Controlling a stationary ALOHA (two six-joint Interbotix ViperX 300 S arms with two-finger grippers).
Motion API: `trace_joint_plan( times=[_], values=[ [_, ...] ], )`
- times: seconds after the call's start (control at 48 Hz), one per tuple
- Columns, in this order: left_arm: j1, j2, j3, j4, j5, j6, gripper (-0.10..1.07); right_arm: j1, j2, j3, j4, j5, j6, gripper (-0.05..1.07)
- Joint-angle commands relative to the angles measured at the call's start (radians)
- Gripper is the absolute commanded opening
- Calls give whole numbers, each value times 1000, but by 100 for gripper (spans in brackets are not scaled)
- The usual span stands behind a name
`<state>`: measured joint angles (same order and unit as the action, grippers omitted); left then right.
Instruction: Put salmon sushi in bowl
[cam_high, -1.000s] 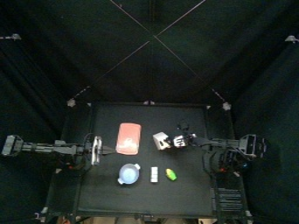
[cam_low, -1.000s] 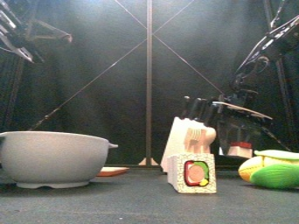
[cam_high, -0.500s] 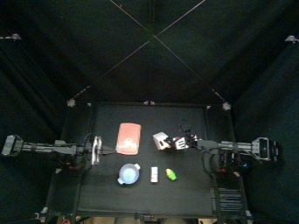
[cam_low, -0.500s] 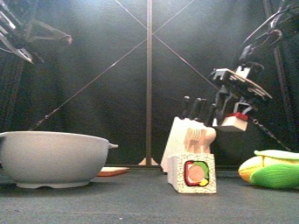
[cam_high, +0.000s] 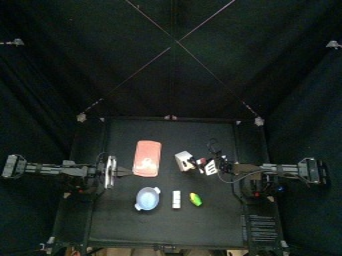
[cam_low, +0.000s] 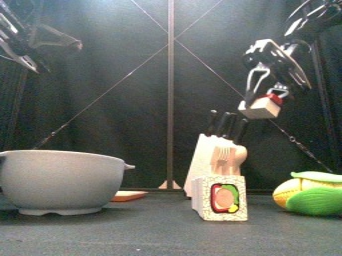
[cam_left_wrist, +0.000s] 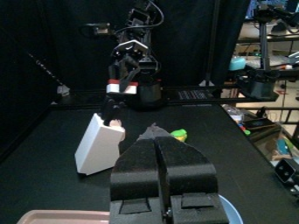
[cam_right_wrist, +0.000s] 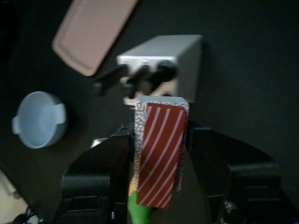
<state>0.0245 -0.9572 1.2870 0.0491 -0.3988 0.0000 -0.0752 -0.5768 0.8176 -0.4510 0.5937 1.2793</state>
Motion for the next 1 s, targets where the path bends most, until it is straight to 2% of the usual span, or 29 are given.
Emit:
trace_joint_plan(
  times=[0.0, 0.146, 0.312, 0.5, 0.688, 0.979],
  values=[
    [2, 5, -11, 2, -8, 0, 0, 54, 18, -58, -52, -120, -2, 47],
    [3, 5, -5, 2, -9, 0, 0, 104, 91, -118, -124, -238, -3, 47],
    [9, 5, 0, 2, -8, 0, 0, 150, 235, -206, -195, -327, -5, 47],
    [26, 5, 9, 2, -9, 0, 0, 181, 408, -322, -218, -393, -11, 47],
    [52, 5, 12, 2, -8, 0, 0, 199, 572, -445, -230, -408, -15, 48],
    [71, 3, 11, -2, -11, -2, 0, 202, 742, -577, -247, -410, -15, 48]
  ],
)
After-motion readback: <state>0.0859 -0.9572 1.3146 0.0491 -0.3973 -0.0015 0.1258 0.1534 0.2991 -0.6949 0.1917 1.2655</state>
